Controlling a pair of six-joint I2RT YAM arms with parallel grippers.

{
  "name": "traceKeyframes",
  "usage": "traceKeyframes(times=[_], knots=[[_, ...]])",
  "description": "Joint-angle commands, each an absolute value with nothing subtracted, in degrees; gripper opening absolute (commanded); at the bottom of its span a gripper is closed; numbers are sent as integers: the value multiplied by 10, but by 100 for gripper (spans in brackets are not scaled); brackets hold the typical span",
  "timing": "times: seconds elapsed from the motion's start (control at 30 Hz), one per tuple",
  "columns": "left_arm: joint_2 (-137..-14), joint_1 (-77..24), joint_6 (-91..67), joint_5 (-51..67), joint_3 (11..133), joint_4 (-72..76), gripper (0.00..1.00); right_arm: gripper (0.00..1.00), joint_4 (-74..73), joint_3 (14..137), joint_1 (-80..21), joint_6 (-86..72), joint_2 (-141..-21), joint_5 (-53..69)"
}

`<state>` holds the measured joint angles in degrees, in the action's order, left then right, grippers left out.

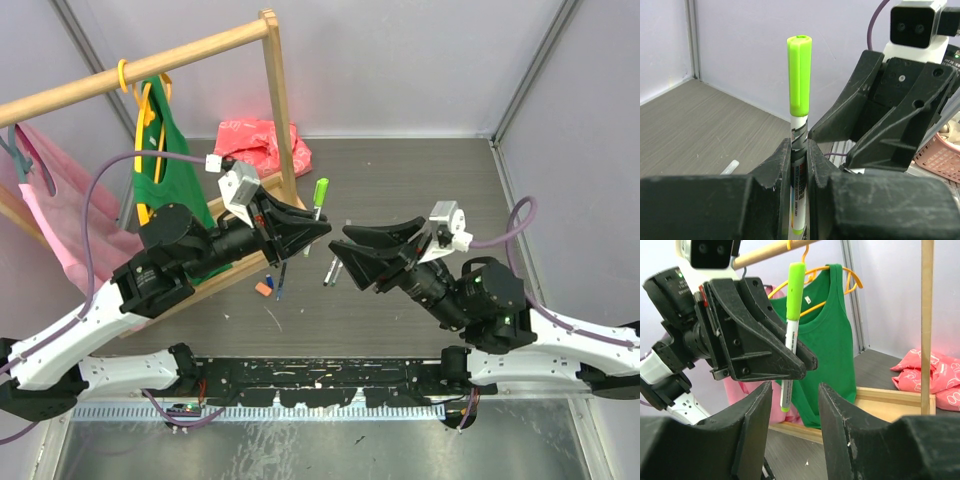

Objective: Insert the pens into the pen caps
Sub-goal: Place the pen at the center of the board.

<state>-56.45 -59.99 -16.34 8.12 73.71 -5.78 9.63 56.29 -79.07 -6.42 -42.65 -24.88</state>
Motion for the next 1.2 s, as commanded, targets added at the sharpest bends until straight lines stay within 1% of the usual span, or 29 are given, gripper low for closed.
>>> traceKeyframes(times=[0.0, 0.33, 0.57, 0.7, 1.17], knots=[[-559, -599, -171, 82, 741, -15, 0, 48, 107, 572, -795, -69, -440, -234], [-564, -599, -182, 110, 729, -15, 0, 46, 180, 575, -795, -47, -440, -245], [-564, -599, -186, 134, 721, -10, 0, 47, 175, 586, -795, -51, -448, -283], [-566, -599, -188, 160, 720, 0, 0, 45, 165, 593, -794, -60, -457, -310], [-571, -599, -188, 185, 719, 3, 0, 43, 172, 594, -794, -70, -470, -292]])
